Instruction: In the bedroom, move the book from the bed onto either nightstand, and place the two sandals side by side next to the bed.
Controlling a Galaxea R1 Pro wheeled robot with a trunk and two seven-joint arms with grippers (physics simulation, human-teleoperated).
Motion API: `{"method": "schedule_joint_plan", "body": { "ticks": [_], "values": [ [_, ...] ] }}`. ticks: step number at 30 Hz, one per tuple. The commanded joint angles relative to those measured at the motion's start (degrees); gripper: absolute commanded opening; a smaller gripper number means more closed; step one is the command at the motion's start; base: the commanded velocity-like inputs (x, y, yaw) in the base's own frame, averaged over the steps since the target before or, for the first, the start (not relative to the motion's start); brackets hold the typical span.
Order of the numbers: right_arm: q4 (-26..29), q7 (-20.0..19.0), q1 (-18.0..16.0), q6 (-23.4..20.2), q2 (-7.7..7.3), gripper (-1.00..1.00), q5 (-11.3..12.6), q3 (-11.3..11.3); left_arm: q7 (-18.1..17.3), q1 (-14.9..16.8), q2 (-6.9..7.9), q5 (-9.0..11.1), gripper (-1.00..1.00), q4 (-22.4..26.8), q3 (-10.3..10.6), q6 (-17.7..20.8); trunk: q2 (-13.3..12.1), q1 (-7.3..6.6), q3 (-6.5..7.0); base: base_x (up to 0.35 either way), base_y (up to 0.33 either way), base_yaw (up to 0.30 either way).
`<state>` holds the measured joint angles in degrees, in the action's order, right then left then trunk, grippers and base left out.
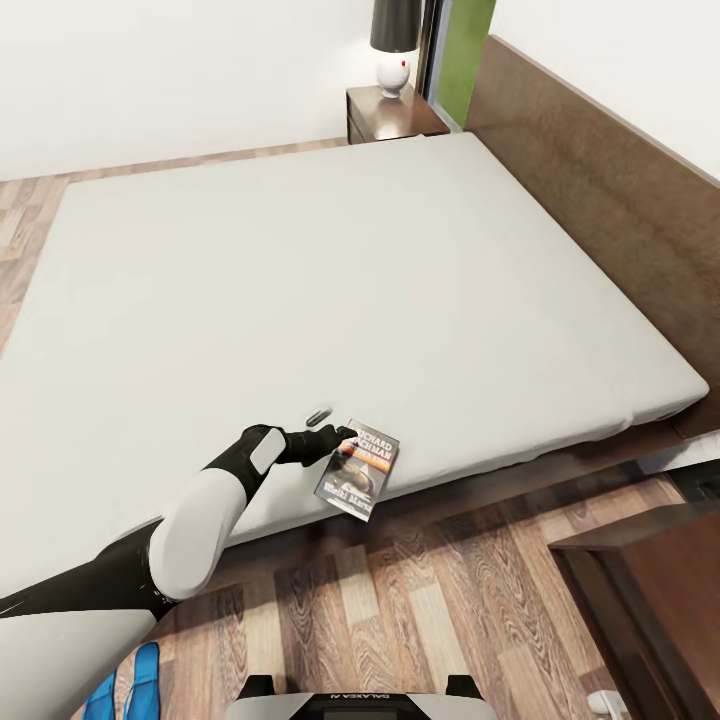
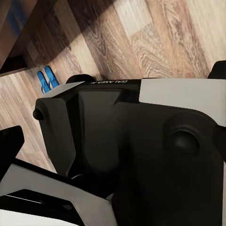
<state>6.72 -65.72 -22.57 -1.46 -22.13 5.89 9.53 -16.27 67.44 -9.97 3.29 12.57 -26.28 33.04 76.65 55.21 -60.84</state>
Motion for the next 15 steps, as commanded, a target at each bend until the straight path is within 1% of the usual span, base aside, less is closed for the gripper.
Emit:
{"method": "schedule_joint_plan", "body": {
  "ticks": [1,9,15],
  "values": [
    [0.0,-0.2,0.0,-0.2,-0.02,1.0,0.3,-0.1,0.2,0.0,-0.02,-0.2,1.0,0.1,0.1,0.4,0.0,0.0,-0.03,0.0,0.0,0.0],
    [0.0,-0.2,0.0,-0.1,-0.02,1.0,0.3,-0.1,0.2,-0.1,-0.02,-0.2,1.0,0.1,0.1,0.4,0.0,0.0,-0.03,0.0,0.0,0.0],
    [0.0,0.0,0.0,0.0,-0.02,1.0,0.3,-0.1,0.2,-0.1,-0.02,-0.1,1.0,0.1,0.1,-1.2,0.0,0.0,-0.03,0.0,0.0,0.0]
  ]
}}
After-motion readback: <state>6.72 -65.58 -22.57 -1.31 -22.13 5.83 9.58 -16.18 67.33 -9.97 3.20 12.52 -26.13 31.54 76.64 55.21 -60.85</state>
